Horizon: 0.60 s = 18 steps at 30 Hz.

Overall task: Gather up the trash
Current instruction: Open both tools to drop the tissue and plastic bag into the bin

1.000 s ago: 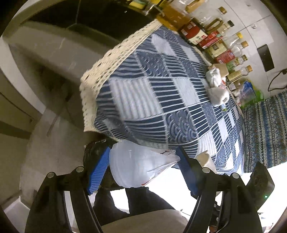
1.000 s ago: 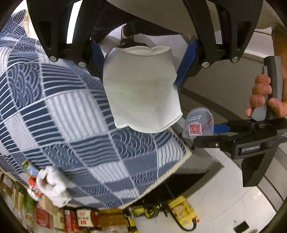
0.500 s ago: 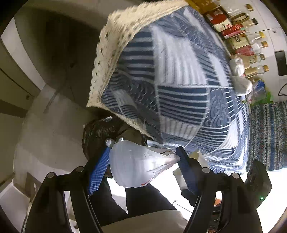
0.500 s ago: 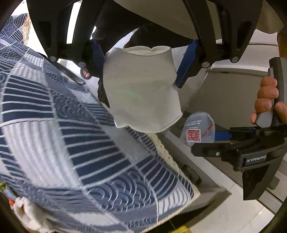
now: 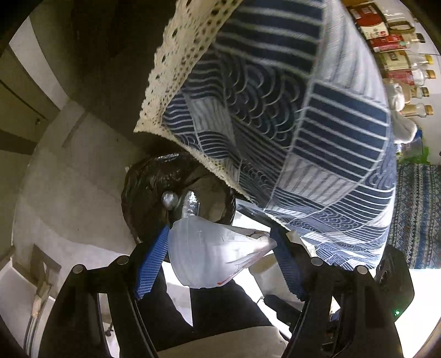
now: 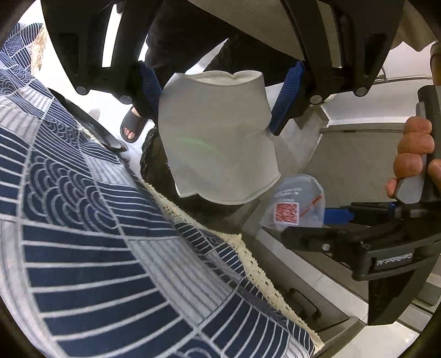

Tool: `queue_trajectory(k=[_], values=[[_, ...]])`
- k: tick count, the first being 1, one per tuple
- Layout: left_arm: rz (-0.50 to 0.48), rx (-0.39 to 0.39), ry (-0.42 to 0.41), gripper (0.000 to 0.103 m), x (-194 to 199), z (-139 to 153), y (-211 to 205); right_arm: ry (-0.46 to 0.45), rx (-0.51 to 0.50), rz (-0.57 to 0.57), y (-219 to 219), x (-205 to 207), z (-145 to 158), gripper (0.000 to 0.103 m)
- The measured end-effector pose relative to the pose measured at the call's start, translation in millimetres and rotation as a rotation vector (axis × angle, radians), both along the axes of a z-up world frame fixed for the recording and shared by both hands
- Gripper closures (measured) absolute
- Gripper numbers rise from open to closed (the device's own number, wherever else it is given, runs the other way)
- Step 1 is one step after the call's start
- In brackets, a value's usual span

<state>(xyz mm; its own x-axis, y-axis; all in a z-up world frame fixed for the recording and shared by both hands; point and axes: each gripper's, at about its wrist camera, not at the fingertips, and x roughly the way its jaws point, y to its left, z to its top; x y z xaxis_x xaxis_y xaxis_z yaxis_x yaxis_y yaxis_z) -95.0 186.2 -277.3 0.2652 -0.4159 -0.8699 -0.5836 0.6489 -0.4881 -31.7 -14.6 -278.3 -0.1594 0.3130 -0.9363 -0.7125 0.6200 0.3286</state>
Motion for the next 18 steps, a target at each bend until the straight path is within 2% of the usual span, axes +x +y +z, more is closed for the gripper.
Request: queue_trajectory(k=[9,10,11,13,18], values=[[0.032,-0.045,0.067,0.030,0.7,-32.0,1.8,0.026,-0.031,0.005,10.4,-2.1,-24.2,0.030],[0.031,-0.050,0.083,0.030,1.2,-36.8,0.7,0.033,-0.033,0.002,7.2,-2.7,-24.1,0.026],[0.032,-0.050,0.093,0.027,1.9,-38.9,0.6,0.046,-0.036,-0.004,4.6,-2.1,-25.8,0.017],[0.048,-0.052,0.109,0.021,2.0,-43.4,1.6,0.056,-0.033,-0.022,0.3,1.0,-27.9,0.016],[0.077,-0.038,0.120,0.021,2.7,-44.0,5.3,0.059,-0.035,-0.032,-5.9,6.3,-27.6,0.016]])
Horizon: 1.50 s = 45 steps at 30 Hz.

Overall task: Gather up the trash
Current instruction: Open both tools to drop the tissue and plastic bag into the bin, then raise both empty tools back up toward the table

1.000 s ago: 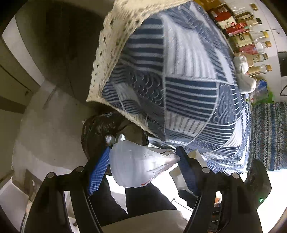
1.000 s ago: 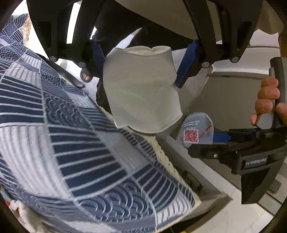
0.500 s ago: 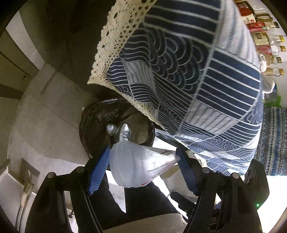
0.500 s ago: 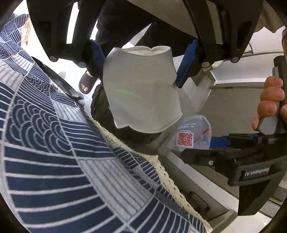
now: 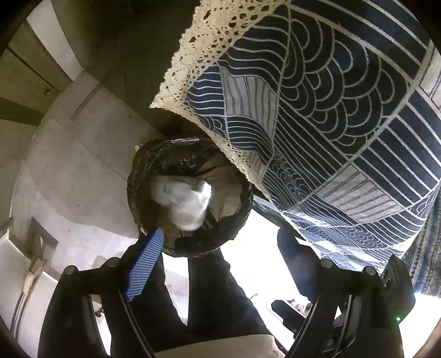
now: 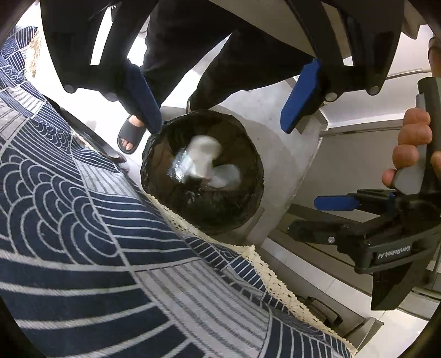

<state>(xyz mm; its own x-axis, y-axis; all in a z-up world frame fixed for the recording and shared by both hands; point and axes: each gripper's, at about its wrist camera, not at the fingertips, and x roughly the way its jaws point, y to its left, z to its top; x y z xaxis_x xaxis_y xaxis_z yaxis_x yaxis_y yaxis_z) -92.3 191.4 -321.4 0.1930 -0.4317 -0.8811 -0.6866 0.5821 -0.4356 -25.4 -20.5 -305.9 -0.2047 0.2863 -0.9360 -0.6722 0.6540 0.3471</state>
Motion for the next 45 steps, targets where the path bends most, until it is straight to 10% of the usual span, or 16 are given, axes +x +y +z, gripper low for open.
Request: queue_trajectory(k=[14,45], values=[[-0.038,0.027,-0.031,0.021,7.8,24.1,-7.1,-0.007,0.052,-0.041,-15.3,3.9,24.8,0.016],[-0.152,0.217,-0.336,0.021,62.0,183.7,-18.8,-0.383,0.267,-0.245,-65.6,54.1,183.6,0.016]])
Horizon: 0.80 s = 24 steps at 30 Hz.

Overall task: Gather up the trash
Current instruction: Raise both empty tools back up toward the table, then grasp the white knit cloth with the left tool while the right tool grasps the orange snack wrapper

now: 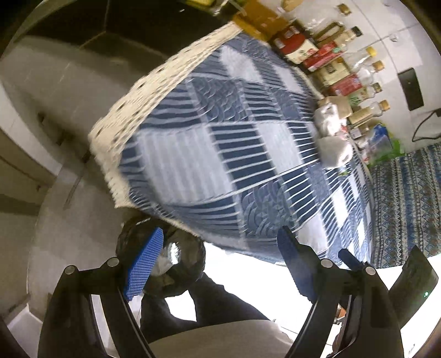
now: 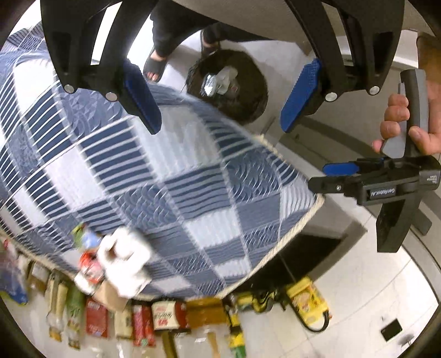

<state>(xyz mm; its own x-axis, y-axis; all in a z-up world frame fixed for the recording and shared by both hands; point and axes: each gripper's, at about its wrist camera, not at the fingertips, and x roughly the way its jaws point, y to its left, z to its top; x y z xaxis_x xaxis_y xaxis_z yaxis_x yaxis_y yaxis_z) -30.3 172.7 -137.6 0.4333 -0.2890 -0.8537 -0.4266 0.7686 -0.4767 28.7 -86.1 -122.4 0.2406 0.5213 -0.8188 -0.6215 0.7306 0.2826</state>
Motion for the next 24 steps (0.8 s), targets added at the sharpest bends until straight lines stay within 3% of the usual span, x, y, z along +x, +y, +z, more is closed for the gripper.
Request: queue_trajectory(k=[14,24], values=[[-0.112,0.058,-0.087,0.021,85.9,44.8,-62.9,-0.092,0.028,-0.109,-71.6,92.9,29.3,0.016],[-0.170,0.120,-0.061,0.021,149.6,50.7,-119.5,-0.073,0.076,-0.160,-127.3,163.4,24.9,0.016]])
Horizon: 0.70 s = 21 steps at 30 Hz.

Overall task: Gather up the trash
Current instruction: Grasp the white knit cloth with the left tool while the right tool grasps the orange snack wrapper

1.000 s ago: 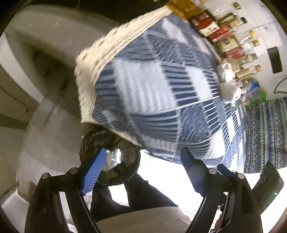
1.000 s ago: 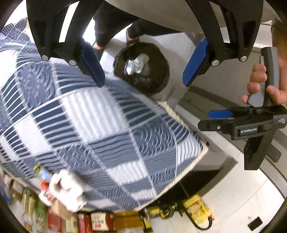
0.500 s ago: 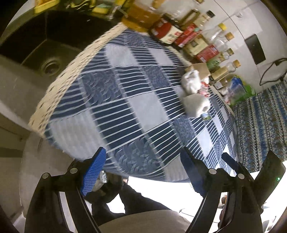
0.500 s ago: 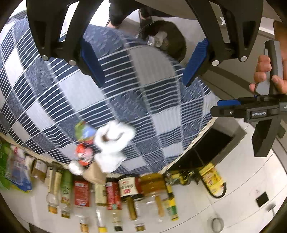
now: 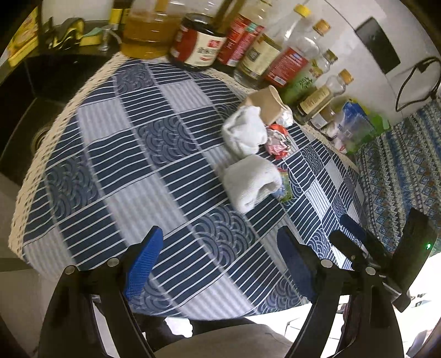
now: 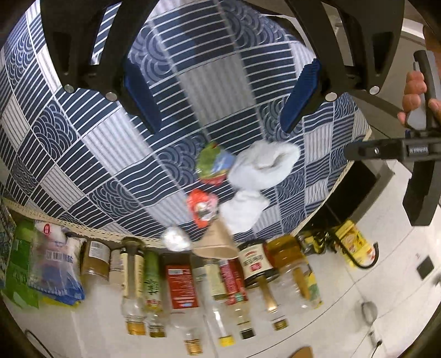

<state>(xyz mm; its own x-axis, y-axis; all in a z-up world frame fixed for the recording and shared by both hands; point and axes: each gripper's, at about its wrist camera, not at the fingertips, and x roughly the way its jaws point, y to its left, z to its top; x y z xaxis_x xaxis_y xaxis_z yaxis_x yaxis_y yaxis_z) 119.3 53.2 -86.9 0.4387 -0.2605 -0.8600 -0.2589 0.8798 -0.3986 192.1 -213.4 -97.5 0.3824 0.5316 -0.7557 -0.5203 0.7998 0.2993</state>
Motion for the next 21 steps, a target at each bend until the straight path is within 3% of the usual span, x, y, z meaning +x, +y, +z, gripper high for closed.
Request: queue_trajectory(k=[11,21], values=[[-0.004,0.072,0.092,0.021,63.4,-22.4,-50.5,0.057,0.069,0.029,-34.1,70.1,-21.0,0.016],[0.056,0.133,0.168,0.021,95.8,-39.3,-62.3,0.077,0.096,0.159,-12.2,122.3,-26.7,0.016]])
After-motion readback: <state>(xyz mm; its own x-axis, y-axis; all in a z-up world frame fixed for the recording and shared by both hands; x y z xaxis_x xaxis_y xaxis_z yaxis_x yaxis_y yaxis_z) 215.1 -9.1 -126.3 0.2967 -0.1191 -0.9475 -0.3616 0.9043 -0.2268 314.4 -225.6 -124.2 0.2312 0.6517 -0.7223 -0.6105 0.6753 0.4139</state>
